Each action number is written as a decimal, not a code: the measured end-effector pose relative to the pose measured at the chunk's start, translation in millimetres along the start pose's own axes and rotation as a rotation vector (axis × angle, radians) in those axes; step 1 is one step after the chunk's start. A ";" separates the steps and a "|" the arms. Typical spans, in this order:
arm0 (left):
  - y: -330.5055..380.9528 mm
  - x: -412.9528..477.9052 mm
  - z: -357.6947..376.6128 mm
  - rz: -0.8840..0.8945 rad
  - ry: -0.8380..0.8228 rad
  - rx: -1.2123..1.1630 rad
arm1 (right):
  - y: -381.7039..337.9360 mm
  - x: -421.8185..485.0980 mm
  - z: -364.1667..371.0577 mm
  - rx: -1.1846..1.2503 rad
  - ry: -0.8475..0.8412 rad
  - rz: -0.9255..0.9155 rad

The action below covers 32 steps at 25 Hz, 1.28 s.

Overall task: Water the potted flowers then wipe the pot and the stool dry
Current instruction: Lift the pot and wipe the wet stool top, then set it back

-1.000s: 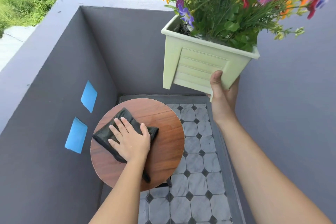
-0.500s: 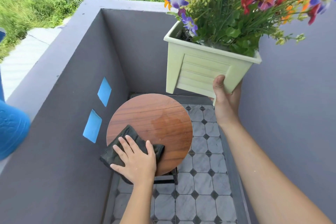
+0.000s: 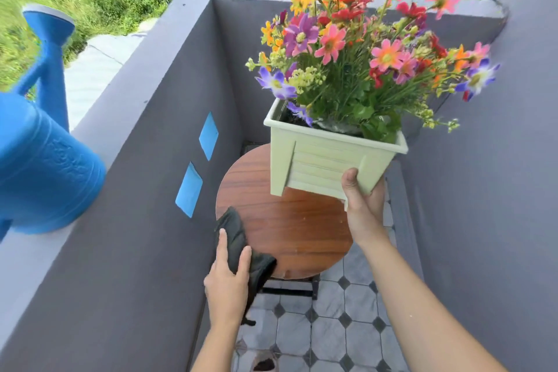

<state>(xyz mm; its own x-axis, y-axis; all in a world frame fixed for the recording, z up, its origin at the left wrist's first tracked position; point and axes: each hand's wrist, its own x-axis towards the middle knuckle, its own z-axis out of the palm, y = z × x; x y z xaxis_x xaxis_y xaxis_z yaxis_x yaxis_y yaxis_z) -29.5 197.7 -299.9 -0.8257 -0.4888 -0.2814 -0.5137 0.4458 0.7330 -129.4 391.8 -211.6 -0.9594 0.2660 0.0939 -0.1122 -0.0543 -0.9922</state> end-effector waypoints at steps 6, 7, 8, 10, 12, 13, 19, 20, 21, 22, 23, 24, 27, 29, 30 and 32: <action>-17.1 13.1 -45.2 -0.083 0.158 0.138 | 14.8 -17.5 10.1 -0.042 0.010 0.083; -9.2 16.8 -47.8 -0.040 0.194 0.212 | 12.1 -15.6 10.8 -0.039 0.013 0.078; 1.5 20.5 -49.1 0.037 0.201 0.299 | 8.0 -12.8 12.8 -0.026 0.011 0.066; 28.0 27.3 -40.0 0.235 0.149 0.460 | -3.3 -0.6 17.6 0.004 0.021 0.029; 44.2 32.2 -19.7 0.365 0.059 0.556 | -12.7 9.8 21.6 0.004 0.033 -0.020; 47.6 31.6 -9.5 0.423 0.031 0.593 | -16.0 13.0 21.2 0.012 0.039 -0.030; 26.4 -18.5 43.9 1.065 -0.113 0.633 | -20.3 16.5 2.8 0.038 0.070 -0.029; 22.1 -28.1 45.1 1.111 -0.171 0.606 | -20.0 15.6 1.3 0.030 0.078 -0.029; 13.8 -37.1 48.2 1.139 -0.234 0.583 | -19.9 15.3 0.0 0.024 0.083 -0.030; 6.2 -47.5 49.5 1.153 -0.322 0.563 | -18.7 13.9 -0.9 0.024 0.080 -0.029; -2.9 -56.6 50.2 1.136 -0.438 0.547 | -16.3 12.8 -1.8 0.023 0.070 -0.027; -15.5 -62.0 49.0 1.064 -0.583 0.538 | -14.0 11.9 -2.8 0.018 0.064 -0.023; -45.4 -68.6 27.9 0.544 -0.896 0.356 | -6.2 6.7 -4.1 0.014 0.050 -0.019; -58.6 -57.0 10.5 0.217 -0.764 0.115 | -0.7 0.1 -0.3 0.030 0.031 -0.002; -60.7 -45.4 1.9 0.093 -0.598 0.024 | 3.5 -4.3 1.7 0.028 0.021 0.003; -59.1 -12.2 -13.4 -0.066 -0.327 -0.082 | 13.1 -12.7 7.6 0.009 0.005 0.021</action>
<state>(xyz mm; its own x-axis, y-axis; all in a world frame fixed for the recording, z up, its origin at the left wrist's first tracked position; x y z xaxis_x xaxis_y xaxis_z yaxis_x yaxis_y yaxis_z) 14.0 167.2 -331.5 -0.8288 -0.2429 -0.5040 -0.5595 0.3531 0.7499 -120.6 380.5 -225.2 -0.9602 0.2695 0.0730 -0.0947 -0.0686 -0.9931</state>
